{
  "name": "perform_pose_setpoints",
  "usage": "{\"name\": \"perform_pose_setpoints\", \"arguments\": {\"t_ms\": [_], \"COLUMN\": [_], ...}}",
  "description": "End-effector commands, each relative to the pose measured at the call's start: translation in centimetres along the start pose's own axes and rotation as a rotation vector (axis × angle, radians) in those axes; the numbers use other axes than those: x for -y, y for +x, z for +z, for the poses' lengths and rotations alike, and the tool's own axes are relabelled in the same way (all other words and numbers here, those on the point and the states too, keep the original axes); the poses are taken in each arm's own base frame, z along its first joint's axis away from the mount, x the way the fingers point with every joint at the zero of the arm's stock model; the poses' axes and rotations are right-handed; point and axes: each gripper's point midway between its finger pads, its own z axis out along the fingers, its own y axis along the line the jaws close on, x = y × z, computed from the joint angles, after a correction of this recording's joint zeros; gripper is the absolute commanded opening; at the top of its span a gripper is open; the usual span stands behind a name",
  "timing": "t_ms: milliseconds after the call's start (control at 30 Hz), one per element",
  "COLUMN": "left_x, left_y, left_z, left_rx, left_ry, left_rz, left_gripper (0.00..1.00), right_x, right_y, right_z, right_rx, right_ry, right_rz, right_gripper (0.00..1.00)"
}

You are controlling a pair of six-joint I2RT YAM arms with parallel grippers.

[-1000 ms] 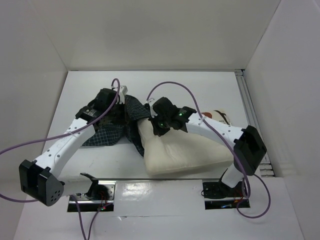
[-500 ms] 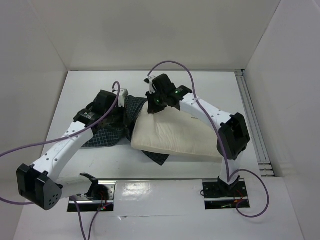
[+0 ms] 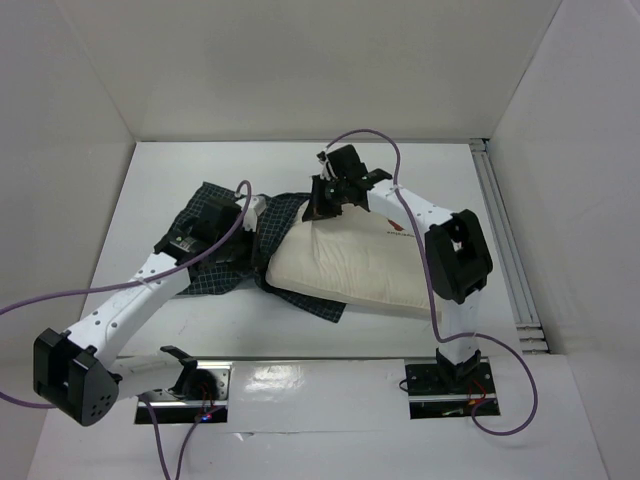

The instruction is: Put the pillow into the pillowcase

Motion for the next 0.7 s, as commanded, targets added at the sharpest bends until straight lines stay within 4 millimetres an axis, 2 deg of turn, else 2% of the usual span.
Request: {"name": "perform_pose_setpoints", "arguments": {"t_ms": [0,33,133,167,233,267,333,367,400,433,467,500,533,567,600,633,667], "left_x": [1.4,1.8,3.1,3.8,5.1,5.9,6.3,5.5,4.9,4.3,3.3,3.1,2.7,2.1,2.2,2.1,2.1], "left_y": [2.0,1.7,0.8,0.2,-0.3,-0.5,-0.4,-0.2,-0.5,-0.8,-1.5,-2.1,-2.5,-3.2,-4.5,-5.2,-5.7], "left_z": [-1.4,-1.6,-2.2,-2.4,-2.1,-2.0,-1.4,-0.6,-0.5,-0.3,-0.4,-0.7,-0.7,-1.0,-1.9,-1.7,-1.8], "left_rx": [-0.060,-0.053,-0.035,-0.028,-0.023,-0.024,-0.044,-0.063,-0.057,-0.053,-0.045,-0.029,-0.030,-0.015,0.017,0.023,0.032], "left_ry": [0.073,0.087,0.135,0.154,0.203,0.220,0.211,0.153,0.116,0.077,0.003,-0.019,-0.044,-0.093,-0.107,-0.123,-0.138], "left_rz": [0.036,0.038,0.039,0.050,0.045,0.052,0.053,0.052,0.052,0.051,0.050,0.051,0.061,0.062,0.064,0.064,0.064], "left_gripper": [0.00,0.00,0.00,0.00,0.00,0.00,0.00,0.00,0.00,0.00,0.00,0.04,0.11,0.30,0.41,0.50,0.54], "right_x": [0.9,1.7,1.4,2.0,0.7,-0.2,-1.7,-2.3,-2.8,-2.6,-1.9,-1.1,-0.4,0.9,2.4,3.5,5.2], "right_y": [-4.9,-4.9,-4.8,-4.9,-4.7,-3.8,-4.2,-4.1,-3.9,-3.5,-3.5,-3.4,-3.2,-2.2,-1.9,-1.7,-0.9], "right_z": [1.1,1.6,3.0,3.7,4.5,4.4,3.5,2.8,1.0,-0.1,-1.4,-3.9,-5.2,-6.4,-9.0,-10.2,-11.5], "right_rx": [0.198,0.206,0.248,0.271,0.280,0.256,0.279,0.277,0.284,0.282,0.295,0.328,0.338,0.320,0.355,0.373,0.366], "right_ry": [0.015,0.044,0.131,0.198,0.168,0.106,0.033,0.015,0.015,0.031,0.061,0.097,0.120,0.173,0.231,0.272,0.342], "right_rz": [0.068,0.092,0.104,0.128,0.144,0.160,0.142,0.128,0.090,0.068,0.059,0.026,0.015,0.022,0.009,0.022,0.034], "right_gripper": [0.00,0.00,0.00,0.00,0.00,0.00,0.03,0.12,0.26,0.58,0.69,0.77,0.82,0.85,0.90,0.92,0.92]}}
